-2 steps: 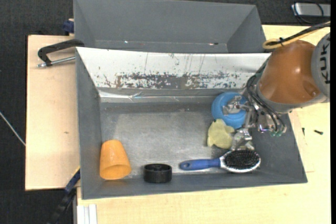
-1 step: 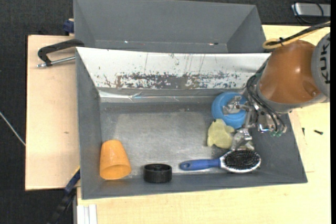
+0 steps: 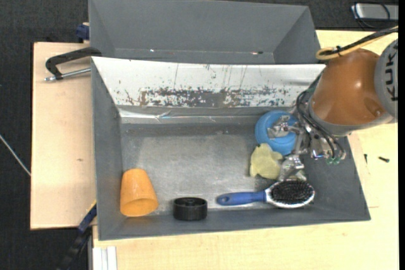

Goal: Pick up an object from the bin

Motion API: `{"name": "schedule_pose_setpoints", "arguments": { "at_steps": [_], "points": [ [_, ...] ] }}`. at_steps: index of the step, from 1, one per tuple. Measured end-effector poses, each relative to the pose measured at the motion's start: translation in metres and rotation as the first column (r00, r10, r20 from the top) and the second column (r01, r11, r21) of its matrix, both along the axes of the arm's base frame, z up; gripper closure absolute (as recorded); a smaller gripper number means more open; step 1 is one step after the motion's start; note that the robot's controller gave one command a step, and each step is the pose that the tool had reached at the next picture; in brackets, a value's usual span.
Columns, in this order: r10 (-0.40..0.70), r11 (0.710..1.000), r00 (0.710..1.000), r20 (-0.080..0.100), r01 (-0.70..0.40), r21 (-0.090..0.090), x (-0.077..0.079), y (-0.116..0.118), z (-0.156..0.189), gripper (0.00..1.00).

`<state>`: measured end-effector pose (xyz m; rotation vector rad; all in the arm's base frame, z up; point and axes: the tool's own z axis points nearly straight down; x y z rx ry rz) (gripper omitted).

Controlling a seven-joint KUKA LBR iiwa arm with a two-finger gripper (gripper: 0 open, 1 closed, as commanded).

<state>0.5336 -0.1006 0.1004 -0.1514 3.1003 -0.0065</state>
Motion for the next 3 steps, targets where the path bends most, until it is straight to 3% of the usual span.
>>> {"name": "schedule_pose_setpoints", "arguments": {
  "at_steps": [2,3],
  "points": [
    [0.019,1.0,1.0,0.0,-0.019,-0.001,-0.0001,0.0002,0.0002,0.0],
    [0.125,0.992,0.992,0.002,-0.125,-0.004,0.0008,0.0014,-0.0003,0.0]
  ]
}}
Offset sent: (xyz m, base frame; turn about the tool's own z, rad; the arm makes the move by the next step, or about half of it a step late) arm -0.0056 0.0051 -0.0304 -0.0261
